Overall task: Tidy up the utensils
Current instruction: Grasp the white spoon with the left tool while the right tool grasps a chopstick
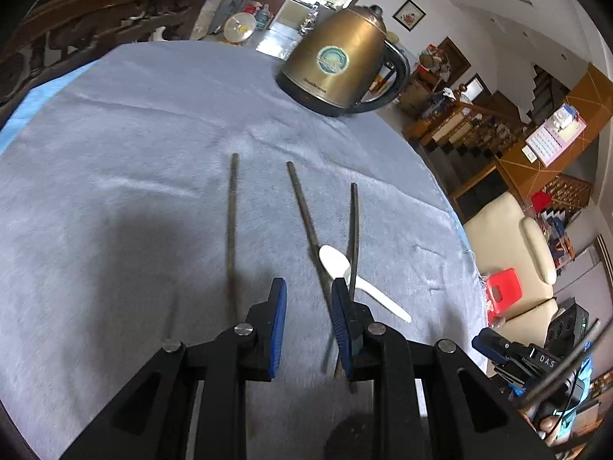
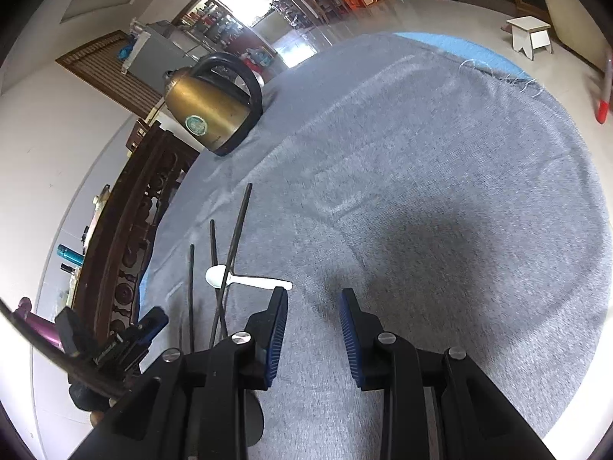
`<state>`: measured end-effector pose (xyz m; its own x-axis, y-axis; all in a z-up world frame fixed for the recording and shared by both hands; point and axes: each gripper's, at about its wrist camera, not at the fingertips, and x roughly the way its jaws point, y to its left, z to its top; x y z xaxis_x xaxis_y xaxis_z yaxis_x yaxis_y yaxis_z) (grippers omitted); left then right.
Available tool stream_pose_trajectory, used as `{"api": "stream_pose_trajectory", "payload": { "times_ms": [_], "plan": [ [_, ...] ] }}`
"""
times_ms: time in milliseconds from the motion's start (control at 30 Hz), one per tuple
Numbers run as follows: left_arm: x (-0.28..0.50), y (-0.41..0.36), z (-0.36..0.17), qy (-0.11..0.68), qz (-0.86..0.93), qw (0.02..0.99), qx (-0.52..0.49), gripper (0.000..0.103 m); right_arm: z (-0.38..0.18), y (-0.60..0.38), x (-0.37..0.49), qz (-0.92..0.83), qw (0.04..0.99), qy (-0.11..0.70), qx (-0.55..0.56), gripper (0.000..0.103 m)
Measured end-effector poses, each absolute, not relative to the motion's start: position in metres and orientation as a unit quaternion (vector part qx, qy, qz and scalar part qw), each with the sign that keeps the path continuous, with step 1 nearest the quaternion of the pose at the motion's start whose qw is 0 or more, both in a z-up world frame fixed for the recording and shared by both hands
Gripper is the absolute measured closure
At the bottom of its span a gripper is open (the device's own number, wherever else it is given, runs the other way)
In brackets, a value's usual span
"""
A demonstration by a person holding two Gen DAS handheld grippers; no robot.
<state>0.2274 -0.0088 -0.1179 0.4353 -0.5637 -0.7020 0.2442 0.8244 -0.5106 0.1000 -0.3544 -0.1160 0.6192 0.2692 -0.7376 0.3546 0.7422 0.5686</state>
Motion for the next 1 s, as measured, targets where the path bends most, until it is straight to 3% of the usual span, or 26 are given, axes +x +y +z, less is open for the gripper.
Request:
{"api": "stream_pose_trajectory", "payload": {
  "times_ms": [700,1000],
  "plan": [
    [0.272,-0.061,-0.155,0.506,-0.304,0.797,-0.129,0.078,-0.131,-0.344,0.164,0.003,0.838,0.447,0.313,0.073],
    [0.277,-0.061,-0.161,0.508,-0.311,0.793,-0.128,0.095,-0.137,-0.323,0.238,0.068,0.836,0.466,0.284,0.073]
  ]
}}
